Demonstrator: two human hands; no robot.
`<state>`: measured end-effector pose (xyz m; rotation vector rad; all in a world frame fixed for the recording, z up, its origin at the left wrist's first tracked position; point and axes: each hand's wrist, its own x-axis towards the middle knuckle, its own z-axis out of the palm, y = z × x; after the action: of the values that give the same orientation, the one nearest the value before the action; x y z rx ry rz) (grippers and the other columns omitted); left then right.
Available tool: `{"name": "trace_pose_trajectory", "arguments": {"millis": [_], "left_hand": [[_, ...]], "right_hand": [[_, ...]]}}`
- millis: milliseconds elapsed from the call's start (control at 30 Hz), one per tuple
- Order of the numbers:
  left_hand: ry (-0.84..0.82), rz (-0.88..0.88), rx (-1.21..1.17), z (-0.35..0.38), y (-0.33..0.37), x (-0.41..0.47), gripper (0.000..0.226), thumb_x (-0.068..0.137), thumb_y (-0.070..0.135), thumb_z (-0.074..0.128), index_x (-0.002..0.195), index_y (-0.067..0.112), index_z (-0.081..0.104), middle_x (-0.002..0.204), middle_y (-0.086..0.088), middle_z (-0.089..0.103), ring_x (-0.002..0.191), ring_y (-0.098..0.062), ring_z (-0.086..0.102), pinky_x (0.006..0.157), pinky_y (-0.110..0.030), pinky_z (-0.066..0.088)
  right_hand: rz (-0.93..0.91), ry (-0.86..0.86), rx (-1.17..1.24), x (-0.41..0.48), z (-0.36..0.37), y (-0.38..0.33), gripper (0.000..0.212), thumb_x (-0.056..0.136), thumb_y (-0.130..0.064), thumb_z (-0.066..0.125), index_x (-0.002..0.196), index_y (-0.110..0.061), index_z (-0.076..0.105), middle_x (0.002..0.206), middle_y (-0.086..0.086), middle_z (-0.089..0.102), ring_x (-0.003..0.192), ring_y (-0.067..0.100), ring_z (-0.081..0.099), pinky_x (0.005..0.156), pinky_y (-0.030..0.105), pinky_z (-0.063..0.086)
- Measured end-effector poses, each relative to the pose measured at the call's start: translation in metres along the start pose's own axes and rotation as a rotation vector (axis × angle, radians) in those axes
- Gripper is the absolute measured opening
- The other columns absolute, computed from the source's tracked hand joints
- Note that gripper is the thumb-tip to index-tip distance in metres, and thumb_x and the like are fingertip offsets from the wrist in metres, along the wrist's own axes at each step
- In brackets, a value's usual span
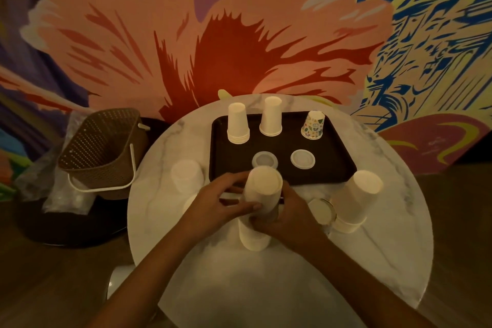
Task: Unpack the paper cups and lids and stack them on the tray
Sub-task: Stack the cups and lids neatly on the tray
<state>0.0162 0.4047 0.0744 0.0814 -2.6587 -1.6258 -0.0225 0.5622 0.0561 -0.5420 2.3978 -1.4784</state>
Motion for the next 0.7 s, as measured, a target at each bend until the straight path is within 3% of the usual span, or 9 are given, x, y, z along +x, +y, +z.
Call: {"name": "trace_pose_trajectory", "arguments": {"millis": [67, 133, 200, 267, 400, 567, 633, 700], "left_hand": [[0.034, 0.055, -0.002, -0.009, 0.02, 0.0, 0.044, 0.074, 0.028, 0.07, 0.1, 0.051, 0.042, 0.099, 0.03, 0.048, 0.083, 0.025, 0.049, 0.066, 0.004, 0.042], [0.061, 0.073, -0.002, -0.019, 0.04, 0.003, 0.04, 0.073, 0.032, 0.068, 0.104, 0.044, 0.045, 0.095, 0.032, 0.047, 0.08, 0.02, 0.052, 0.064, 0.004, 0.042], [0.084, 0.095, -0.017, -0.029, 0.058, 0.008, 0.049, 0.066, 0.044, 0.062, 0.112, 0.038, 0.046, 0.095, 0.033, 0.047, 0.081, 0.013, 0.053, 0.063, 0.002, 0.044], [0.104, 0.129, -0.017, -0.038, 0.07, 0.016, 0.05, 0.067, 0.046, 0.06, 0.114, 0.038, 0.045, 0.096, 0.034, 0.046, 0.08, 0.013, 0.053, 0.063, 0.001, 0.045], [0.139, 0.171, 0.041, -0.059, 0.075, 0.047, 0.048, 0.079, 0.035, 0.063, 0.123, 0.034, 0.044, 0.102, 0.029, 0.046, 0.085, 0.007, 0.053, 0.066, -0.009, 0.045], [0.155, 0.217, 0.091, -0.088, 0.067, 0.097, 0.056, 0.079, 0.035, 0.065, 0.13, 0.03, 0.043, 0.115, 0.02, 0.046, 0.088, 0.008, 0.052, 0.066, -0.007, 0.045], [0.168, 0.225, 0.112, -0.098, 0.06, 0.12, 0.057, 0.079, 0.036, 0.066, 0.131, 0.029, 0.042, 0.118, 0.019, 0.044, 0.089, 0.007, 0.05, 0.07, -0.009, 0.041], [0.173, 0.221, 0.119, -0.105, 0.049, 0.145, 0.06, 0.079, 0.035, 0.067, 0.132, 0.027, 0.041, 0.123, 0.016, 0.044, 0.094, 0.004, 0.05, 0.076, -0.011, 0.04]], "right_hand": [[-0.06, -0.015, -0.008, 0.001, -0.014, -0.02, 0.071, 0.066, -0.019, 0.081, 0.121, -0.031, 0.037, 0.106, -0.023, 0.045, 0.096, -0.005, 0.046, 0.079, 0.004, 0.038], [-0.089, -0.055, 0.006, 0.004, -0.028, -0.039, 0.068, 0.066, -0.022, 0.08, 0.116, -0.035, 0.035, 0.097, -0.03, 0.043, 0.086, -0.01, 0.047, 0.066, -0.001, 0.041], [-0.114, -0.077, 0.018, 0.011, -0.04, -0.056, 0.068, 0.067, -0.023, 0.079, 0.118, -0.034, 0.035, 0.094, -0.03, 0.043, 0.084, -0.01, 0.048, 0.061, -0.001, 0.044], [-0.149, -0.072, 0.006, 0.021, -0.047, -0.07, 0.069, 0.068, -0.022, 0.078, 0.121, -0.03, 0.035, 0.097, -0.027, 0.046, 0.086, -0.007, 0.05, 0.065, 0.001, 0.046], [-0.187, -0.041, -0.054, 0.057, -0.052, -0.086, 0.079, 0.07, -0.022, 0.077, 0.135, -0.018, 0.032, 0.115, -0.008, 0.049, 0.107, 0.01, 0.051, 0.083, 0.022, 0.049], [-0.206, -0.023, -0.093, 0.117, -0.049, -0.099, 0.079, 0.072, -0.018, 0.076, 0.137, -0.018, 0.03, 0.11, -0.013, 0.042, 0.099, 0.003, 0.043, 0.067, 0.007, 0.041], [-0.212, -0.023, -0.103, 0.143, -0.047, -0.102, 0.08, 0.073, -0.015, 0.075, 0.138, -0.018, 0.029, 0.114, -0.011, 0.043, 0.102, 0.003, 0.042, 0.069, 0.007, 0.039], [-0.205, -0.017, -0.117, 0.171, -0.044, -0.1, 0.081, 0.072, -0.014, 0.075, 0.138, -0.017, 0.028, 0.124, -0.004, 0.047, 0.108, 0.008, 0.043, 0.081, 0.016, 0.041]]}}
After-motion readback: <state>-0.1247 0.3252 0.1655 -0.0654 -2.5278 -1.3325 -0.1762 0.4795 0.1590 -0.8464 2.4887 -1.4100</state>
